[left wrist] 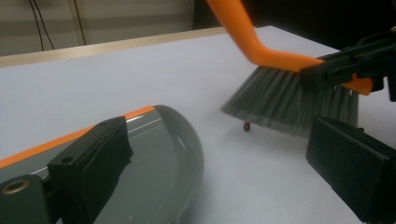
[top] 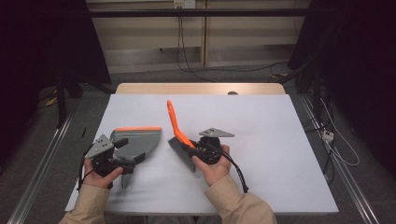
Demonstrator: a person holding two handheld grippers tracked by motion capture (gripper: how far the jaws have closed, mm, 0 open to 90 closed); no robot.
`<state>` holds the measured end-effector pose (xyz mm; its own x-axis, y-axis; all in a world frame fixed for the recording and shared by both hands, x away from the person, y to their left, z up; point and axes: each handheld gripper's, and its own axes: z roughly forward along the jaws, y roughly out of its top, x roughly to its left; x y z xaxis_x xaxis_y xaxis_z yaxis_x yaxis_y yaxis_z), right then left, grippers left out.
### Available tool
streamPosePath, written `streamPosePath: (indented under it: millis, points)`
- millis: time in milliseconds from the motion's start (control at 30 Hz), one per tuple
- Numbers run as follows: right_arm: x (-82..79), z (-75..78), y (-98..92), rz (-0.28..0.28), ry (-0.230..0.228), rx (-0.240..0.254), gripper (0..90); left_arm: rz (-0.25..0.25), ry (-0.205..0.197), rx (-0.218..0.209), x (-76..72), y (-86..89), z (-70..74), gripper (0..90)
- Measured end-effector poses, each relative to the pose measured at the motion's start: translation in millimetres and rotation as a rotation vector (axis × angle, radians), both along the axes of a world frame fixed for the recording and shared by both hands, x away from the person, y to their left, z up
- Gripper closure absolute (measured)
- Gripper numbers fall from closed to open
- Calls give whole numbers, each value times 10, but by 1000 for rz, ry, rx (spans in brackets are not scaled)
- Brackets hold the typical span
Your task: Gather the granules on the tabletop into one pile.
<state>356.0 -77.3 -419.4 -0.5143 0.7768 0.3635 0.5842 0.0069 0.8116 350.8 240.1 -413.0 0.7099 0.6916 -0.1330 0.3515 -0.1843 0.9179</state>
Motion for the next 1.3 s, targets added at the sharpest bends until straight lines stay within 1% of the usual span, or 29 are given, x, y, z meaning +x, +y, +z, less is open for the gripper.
streamPosePath:
  millis: [67, 167, 267, 300, 367, 433, 533, 667, 833, 1000, 1300]
  points:
    - [53, -35, 103, 8, 11, 6, 713, 0, -2, 1, 3, 11, 0, 61]
    - [127, -102, 217, 7, 34, 12, 713, 4, -3, -4, 5, 22, 0, 61]
    - [178, -181, 265, -8, 61, -17, 713, 4, -4, -6, 5, 24, -1, 61]
    - [182, -191, 256, -25, 56, -34, 712, 4, -4, -5, 5, 24, 0, 61]
    - [191, -194, 197, -34, 87, -17, 712, 1, -4, -2, 6, 27, -1, 61]
    - [172, -195, 140, -45, 87, -33, 711, 3, -2, -3, 5, 24, -4, 61]
    - [129, -205, 37, -66, 96, -20, 711, 3, -4, 3, 3, 26, 1, 61]
    - [64, -218, -97, -95, 113, 0, 710, 5, -6, 1, -2, 4, 6, 61]
    - [-13, -216, -240, -120, 123, 6, 710, 0, -6, 6, -2, -5, 4, 61]
    - [-59, -209, -367, -144, 132, 0, 710, 0, -7, 6, -8, -7, 10, 61]
    - [-135, -183, -534, -156, 122, -33, 710, 0, -9, 3, -8, -9, 13, 61]
